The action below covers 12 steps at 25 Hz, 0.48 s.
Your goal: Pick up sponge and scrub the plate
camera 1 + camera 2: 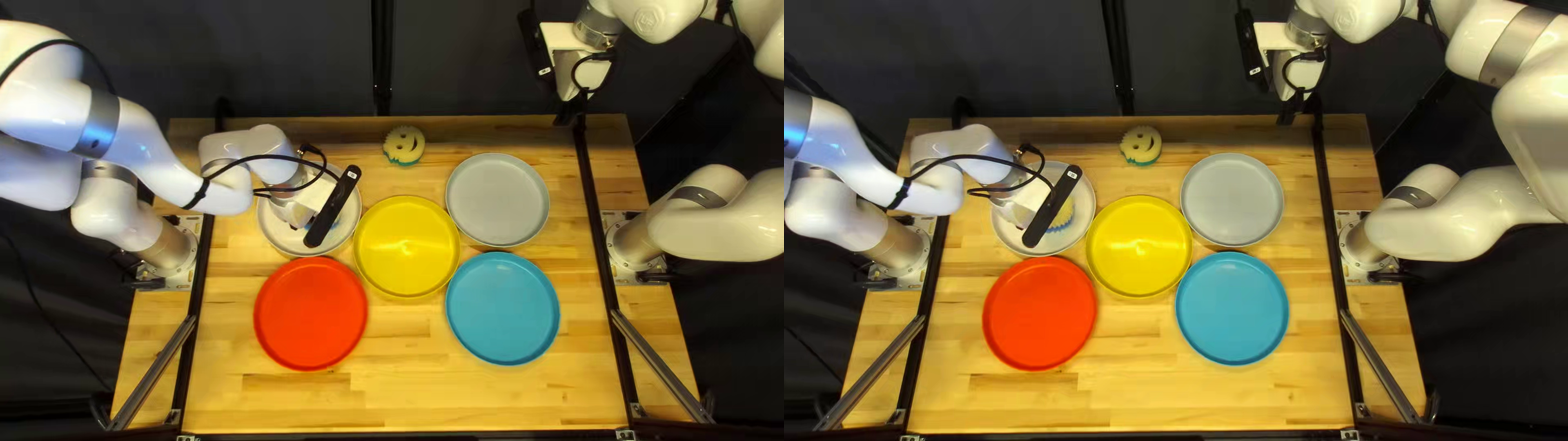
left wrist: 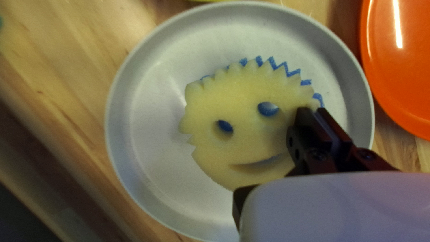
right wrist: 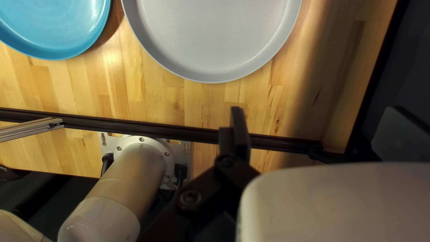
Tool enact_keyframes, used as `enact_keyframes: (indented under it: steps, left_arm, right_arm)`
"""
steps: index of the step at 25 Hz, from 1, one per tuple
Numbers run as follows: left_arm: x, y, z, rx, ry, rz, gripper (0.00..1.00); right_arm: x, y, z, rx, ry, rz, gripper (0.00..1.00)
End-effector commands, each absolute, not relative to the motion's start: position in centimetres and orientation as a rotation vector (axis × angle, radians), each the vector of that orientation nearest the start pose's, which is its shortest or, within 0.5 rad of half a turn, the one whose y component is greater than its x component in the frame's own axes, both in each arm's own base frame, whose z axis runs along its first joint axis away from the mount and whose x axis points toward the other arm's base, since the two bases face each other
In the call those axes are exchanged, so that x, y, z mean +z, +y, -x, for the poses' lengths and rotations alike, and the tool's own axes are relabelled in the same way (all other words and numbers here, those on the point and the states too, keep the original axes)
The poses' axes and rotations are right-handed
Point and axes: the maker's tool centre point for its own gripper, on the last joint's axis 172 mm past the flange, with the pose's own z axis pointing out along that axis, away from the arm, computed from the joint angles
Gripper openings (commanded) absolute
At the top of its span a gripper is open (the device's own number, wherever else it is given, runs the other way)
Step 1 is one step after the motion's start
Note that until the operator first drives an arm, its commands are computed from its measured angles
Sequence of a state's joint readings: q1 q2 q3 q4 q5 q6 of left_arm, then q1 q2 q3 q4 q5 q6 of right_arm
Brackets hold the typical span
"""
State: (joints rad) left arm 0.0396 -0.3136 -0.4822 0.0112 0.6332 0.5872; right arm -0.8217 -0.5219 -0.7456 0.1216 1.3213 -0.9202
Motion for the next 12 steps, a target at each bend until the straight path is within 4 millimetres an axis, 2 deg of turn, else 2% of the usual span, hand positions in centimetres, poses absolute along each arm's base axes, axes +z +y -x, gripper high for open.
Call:
enact_keyframes:
  steps: [1,3,7,10,12]
  left_arm:
    - [12.0,-0.7,-40.9,-0.283,0.899,2.904,0.0]
    - [11.6,-1.7,-41.7,-0.308,0.92,2.892,0.0]
    - [9.1,-3.7,-44.1,-0.359,0.982,2.876,0.0]
    - [7.4,-4.6,-45.9,-0.386,1.02,2.873,0.0]
    - [7.3,-4.6,-46.2,-0.401,1.035,2.875,0.0]
  right_arm:
    - [24.1,-21.2,-23.7,-0.083,-0.099,3.022,1.0]
    - [24.1,-21.2,-23.7,-0.083,-0.099,3.022,1.0]
    - [24.1,-21.2,-23.7,-0.083,-0.099,3.022,1.0]
    - [24.1,-21.2,-23.7,-0.083,-0.099,3.022,1.0]
    - [24.1,-21.2,-23.7,-0.083,-0.099,3.022,1.0]
